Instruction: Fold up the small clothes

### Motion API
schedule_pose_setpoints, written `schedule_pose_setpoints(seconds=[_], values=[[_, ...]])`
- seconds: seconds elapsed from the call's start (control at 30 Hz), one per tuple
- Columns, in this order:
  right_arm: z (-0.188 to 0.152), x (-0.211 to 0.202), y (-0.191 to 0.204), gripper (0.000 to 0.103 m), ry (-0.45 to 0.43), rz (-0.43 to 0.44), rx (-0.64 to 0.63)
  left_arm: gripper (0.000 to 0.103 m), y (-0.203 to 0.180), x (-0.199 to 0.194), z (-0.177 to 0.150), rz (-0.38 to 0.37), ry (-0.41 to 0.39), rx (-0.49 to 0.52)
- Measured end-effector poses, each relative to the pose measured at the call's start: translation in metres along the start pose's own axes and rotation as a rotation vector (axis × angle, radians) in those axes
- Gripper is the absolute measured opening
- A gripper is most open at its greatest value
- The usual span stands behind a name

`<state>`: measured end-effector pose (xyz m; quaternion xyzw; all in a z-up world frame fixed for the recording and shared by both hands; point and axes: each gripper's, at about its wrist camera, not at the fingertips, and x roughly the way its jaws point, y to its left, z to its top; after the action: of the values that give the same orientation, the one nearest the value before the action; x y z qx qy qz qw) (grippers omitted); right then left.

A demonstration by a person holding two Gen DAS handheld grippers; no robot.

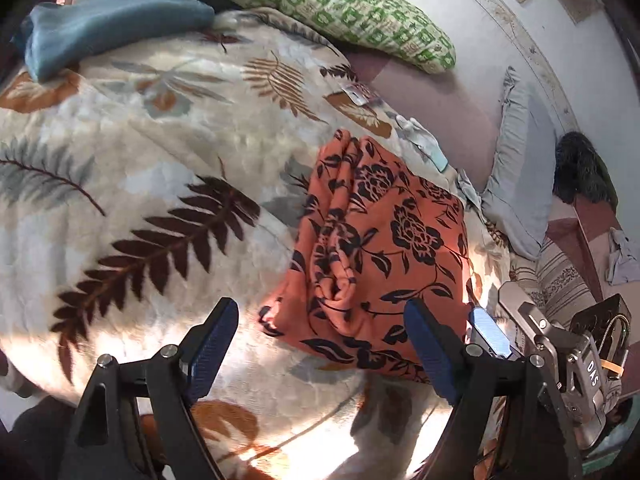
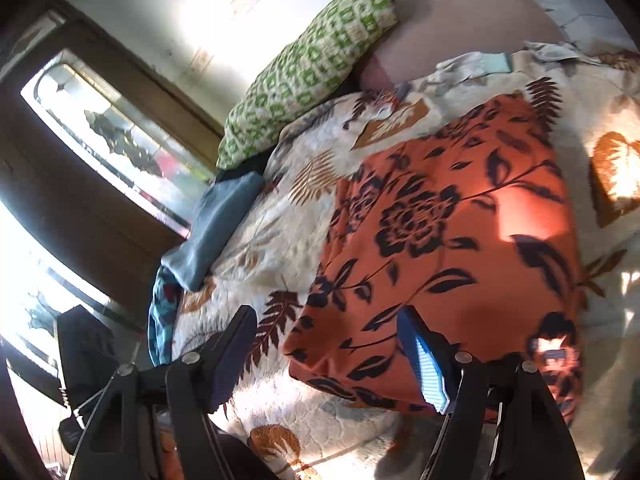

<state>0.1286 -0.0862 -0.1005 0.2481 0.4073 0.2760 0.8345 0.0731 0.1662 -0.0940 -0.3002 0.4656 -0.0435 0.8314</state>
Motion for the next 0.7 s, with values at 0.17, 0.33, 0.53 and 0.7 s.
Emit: schedule_pose_setpoints(seconds=[0.17,0.33,0.53,0.7], values=[[0.017,-0.040,-0.047,0.078,-0.070,-0.015,0.120,0.085,-0.017,0.030,0.002,-0.058,0.073,-0.027],[0.017,-0.052,-0.070,0.078,-0.075,0.022,0.168,0.049,-0.016,0.047,0.006,-0.065,0.113,-0.070],[0.009,-0.039,-0.084,0.078,-0.024,0.040,0.197,0.007,0.004,0.057,0.005,-0.028,0.131,-0.134],[0.015,-0.047,-0.078,0.078,-0.038,0.047,0.175,0.007,-0.040,-0.009,-0.015,0.079,-0.147,0.137]])
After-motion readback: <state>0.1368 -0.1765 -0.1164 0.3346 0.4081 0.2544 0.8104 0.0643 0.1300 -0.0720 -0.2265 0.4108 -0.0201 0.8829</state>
